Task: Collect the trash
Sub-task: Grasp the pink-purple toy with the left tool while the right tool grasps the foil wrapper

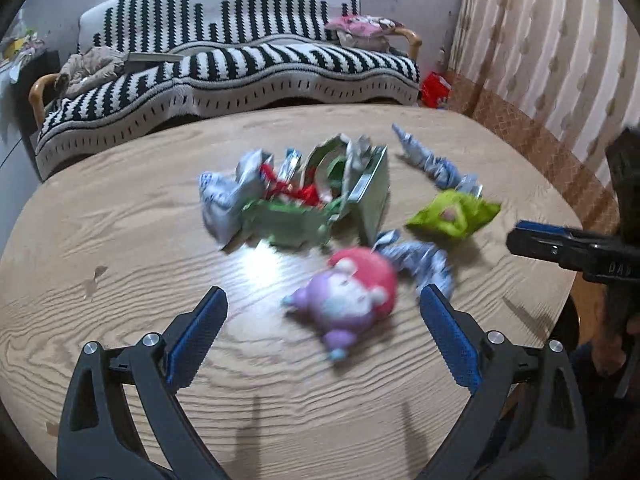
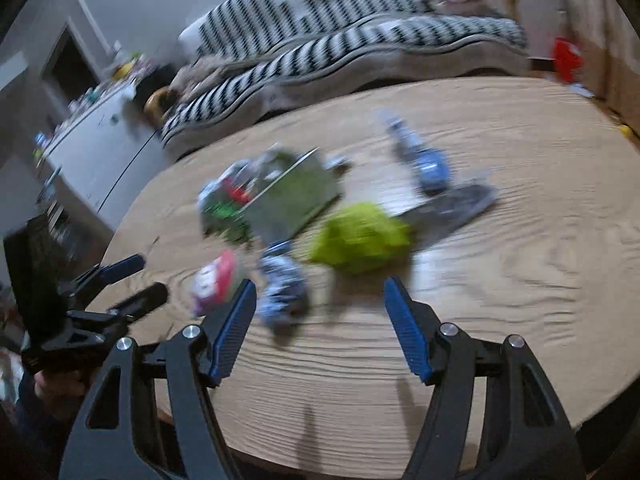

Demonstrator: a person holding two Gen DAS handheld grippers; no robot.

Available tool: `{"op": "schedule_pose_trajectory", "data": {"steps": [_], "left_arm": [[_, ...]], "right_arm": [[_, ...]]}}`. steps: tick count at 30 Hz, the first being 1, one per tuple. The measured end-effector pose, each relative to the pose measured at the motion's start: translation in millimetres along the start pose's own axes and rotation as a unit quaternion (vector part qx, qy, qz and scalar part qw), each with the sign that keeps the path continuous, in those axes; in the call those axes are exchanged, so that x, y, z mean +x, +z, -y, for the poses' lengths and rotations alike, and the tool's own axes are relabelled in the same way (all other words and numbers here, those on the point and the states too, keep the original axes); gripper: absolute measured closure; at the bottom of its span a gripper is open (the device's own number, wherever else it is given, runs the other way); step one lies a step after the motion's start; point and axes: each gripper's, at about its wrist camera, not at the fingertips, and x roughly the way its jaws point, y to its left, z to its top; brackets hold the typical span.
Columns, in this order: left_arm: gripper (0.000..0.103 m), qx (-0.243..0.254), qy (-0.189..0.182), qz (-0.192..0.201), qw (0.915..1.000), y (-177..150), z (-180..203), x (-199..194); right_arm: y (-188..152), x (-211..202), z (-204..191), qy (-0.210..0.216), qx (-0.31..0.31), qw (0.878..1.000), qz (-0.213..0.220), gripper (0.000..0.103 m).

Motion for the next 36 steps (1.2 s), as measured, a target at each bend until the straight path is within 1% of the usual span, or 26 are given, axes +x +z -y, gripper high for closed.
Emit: {"op": "schedule_pose_trajectory", "data": {"steps": [3, 7, 8, 11, 15, 17, 21, 22, 23, 24, 27, 29, 30, 32, 36], "left_arm": [[0.009, 0.016, 0.002, -0.007, 0.9998, -8.2, -5.2, 9.8], [0.009, 0.041, -0.020, -0.024, 0.9987, -8.3, -0.1, 28.4], [0.009, 0.048, -0.024, -0.027, 0.9982, -7.3, 2.7, 34.2], [0.009, 0.064, -0.023, -0.040, 0.9969, -9.1, 6.4, 48.1], [0.009, 0.075, -0.016, -0.042, 0.9962, -9.5, 11.3, 55.1], [0.009, 0.077, -0.019, -0.044, 0.9958, -8.6, 13.8, 58.4], [0.010, 0.085, -0.007, -0.044, 0.9954, -8.5, 16.9, 63.5], [0.013, 0.085, -0.007, -0.044, 0.9954, -8.4, 17.4, 63.4], [0.019, 0.084, -0.008, -0.043, 0.9955, -8.4, 18.0, 63.1], [0.022, 0.085, -0.016, -0.045, 0.9952, -8.8, 18.8, 63.3], [0.029, 0.093, -0.017, -0.047, 0.9944, -11.0, 22.9, 62.5], [0.037, 0.097, -0.017, -0.048, 0.9940, -11.6, 25.3, 61.3], [0.039, 0.099, -0.017, -0.048, 0.9938, -11.9, 26.6, 60.0], [0.048, 0.099, -0.015, -0.048, 0.9939, -12.1, 28.0, 57.2], [0.056, 0.087, -0.014, -0.041, 0.9952, -10.0, 28.0, 49.7]], "right_arm": [[-0.9, 18.3, -17.7, -0.010, -0.019, 1.000, -0.016, 0.038], [-4.0, 40.2, -20.1, -0.027, -0.020, 0.998, -0.047, 0.039], [-7.0, 41.5, -18.9, -0.033, -0.022, 0.998, -0.049, 0.039], [-6.5, 48.1, -19.3, -0.040, -0.019, 0.997, -0.055, 0.039], [-5.8, 58.1, -17.8, -0.044, -0.019, 0.997, -0.064, 0.040], [-5.3, 64.1, -18.9, -0.046, -0.023, 0.996, -0.072, 0.044], [-5.4, 72.0, -20.2, -0.045, -0.026, 0.995, -0.082, 0.057], [-5.8, 72.0, -19.7, -0.043, -0.026, 0.995, -0.083, 0.061], [-6.3, 72.4, -19.6, -0.041, -0.026, 0.995, -0.085, 0.064], [-6.5, 72.9, -20.0, -0.040, -0.027, 0.995, -0.085, 0.067], [-7.4, 71.6, -21.6, -0.039, -0.032, 0.995, -0.083, 0.071], [-8.2, 70.5, -23.4, -0.040, -0.039, 0.995, -0.082, 0.081], [-8.6, 69.4, -24.0, -0.042, -0.042, 0.995, -0.080, 0.081], [-9.9, 67.0, -25.2, -0.045, -0.049, 0.995, -0.077, 0.082], [-8.9, 59.9, -27.6, -0.046, -0.055, 0.996, -0.061, 0.083]]}}
